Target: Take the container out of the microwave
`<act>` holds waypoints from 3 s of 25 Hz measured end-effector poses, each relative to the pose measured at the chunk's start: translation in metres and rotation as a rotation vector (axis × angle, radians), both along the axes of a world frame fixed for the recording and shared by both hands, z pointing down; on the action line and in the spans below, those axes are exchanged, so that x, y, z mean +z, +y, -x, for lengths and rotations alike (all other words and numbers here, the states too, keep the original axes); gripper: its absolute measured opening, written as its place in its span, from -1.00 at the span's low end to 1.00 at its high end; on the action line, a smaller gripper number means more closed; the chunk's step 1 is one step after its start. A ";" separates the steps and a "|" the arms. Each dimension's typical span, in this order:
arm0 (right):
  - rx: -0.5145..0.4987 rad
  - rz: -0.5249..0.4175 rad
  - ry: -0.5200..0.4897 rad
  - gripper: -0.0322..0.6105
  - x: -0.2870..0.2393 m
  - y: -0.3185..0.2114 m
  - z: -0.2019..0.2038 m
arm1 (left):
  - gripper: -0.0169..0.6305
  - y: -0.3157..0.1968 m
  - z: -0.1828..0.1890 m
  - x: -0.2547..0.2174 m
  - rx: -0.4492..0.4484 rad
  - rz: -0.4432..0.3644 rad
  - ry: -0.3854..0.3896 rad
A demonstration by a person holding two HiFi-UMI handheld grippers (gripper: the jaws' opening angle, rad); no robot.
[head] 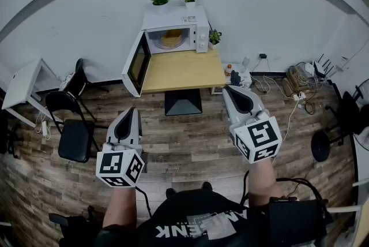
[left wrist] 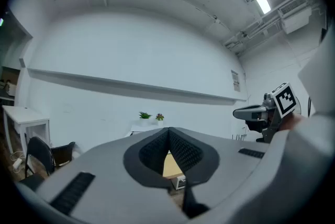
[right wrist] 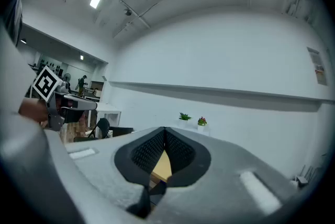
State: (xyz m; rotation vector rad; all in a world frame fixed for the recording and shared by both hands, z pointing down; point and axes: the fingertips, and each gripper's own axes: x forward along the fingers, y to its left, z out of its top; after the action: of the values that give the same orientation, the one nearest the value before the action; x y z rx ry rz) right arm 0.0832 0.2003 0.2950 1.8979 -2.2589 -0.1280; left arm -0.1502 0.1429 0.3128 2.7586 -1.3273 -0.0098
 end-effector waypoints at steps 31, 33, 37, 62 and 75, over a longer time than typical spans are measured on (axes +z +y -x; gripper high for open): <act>-0.134 -0.015 -0.003 -0.88 0.009 0.020 -0.076 | -0.94 0.016 -0.104 0.000 -0.015 0.001 -0.069; -0.146 -0.014 -0.011 -0.88 0.012 0.017 -0.078 | -0.94 0.014 -0.104 0.003 -0.026 0.009 -0.078; -0.162 -0.021 0.004 -0.88 0.013 0.006 -0.080 | -0.94 0.001 -0.108 0.008 -0.020 0.014 -0.073; 0.004 0.026 0.043 -0.88 0.009 -0.216 -0.027 | -0.94 -0.262 -0.051 0.011 0.066 -0.028 -0.026; 0.099 0.041 0.002 -0.88 0.012 -0.296 -0.007 | -0.94 -0.361 -0.031 0.022 0.164 0.002 -0.014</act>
State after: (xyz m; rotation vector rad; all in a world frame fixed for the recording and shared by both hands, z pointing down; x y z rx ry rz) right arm 0.0903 -0.0954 0.3069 1.9836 -2.1442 -0.0687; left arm -0.1192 -0.2186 0.3348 2.8611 -1.0996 0.0205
